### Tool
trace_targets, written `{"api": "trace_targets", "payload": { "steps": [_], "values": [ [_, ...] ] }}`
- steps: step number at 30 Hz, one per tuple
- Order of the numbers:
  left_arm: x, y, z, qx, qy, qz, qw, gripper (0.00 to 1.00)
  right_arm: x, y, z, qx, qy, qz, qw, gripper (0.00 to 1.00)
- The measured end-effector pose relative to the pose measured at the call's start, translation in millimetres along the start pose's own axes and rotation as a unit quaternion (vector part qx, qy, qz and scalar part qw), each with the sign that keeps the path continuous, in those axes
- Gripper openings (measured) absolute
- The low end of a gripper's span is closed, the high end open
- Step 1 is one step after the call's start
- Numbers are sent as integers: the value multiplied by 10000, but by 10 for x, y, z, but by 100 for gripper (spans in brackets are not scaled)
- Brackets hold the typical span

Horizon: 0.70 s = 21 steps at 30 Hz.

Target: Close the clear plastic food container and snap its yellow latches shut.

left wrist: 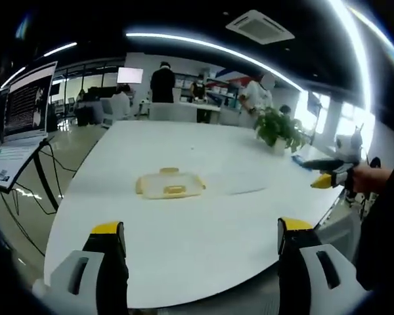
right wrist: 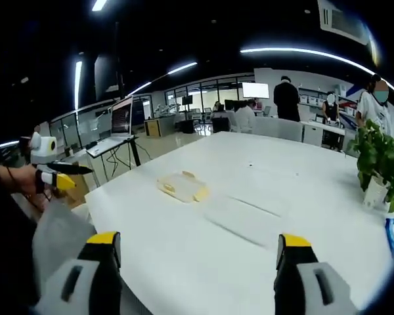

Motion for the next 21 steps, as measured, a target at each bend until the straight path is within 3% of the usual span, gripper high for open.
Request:
{"api": "trace_targets", "payload": {
  "steps": [4,12,21],
  "values": [
    [14,-42,51,161,73,156,9997,95,19,-3,-19,30,25,-7,10000,100],
    [73,38,66,82,150,81,9998,95,36,-54,-51,149,0,-27,9999,100],
    [-28,103,49,-83,-65,325,9994,99,34,-19,-26,89,-36,-1,10000,100]
  ]
}}
Point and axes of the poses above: the point that each gripper's makers call its tool centre point, and the gripper's own axes: z roughly forward along the fingers, y roughly to its left, x roughly out of its underside, the point moved 4 cm from there along -z, roughly backward along the fingers, and after that the axes turned 15 degrees about z, right-handed, at the moved point
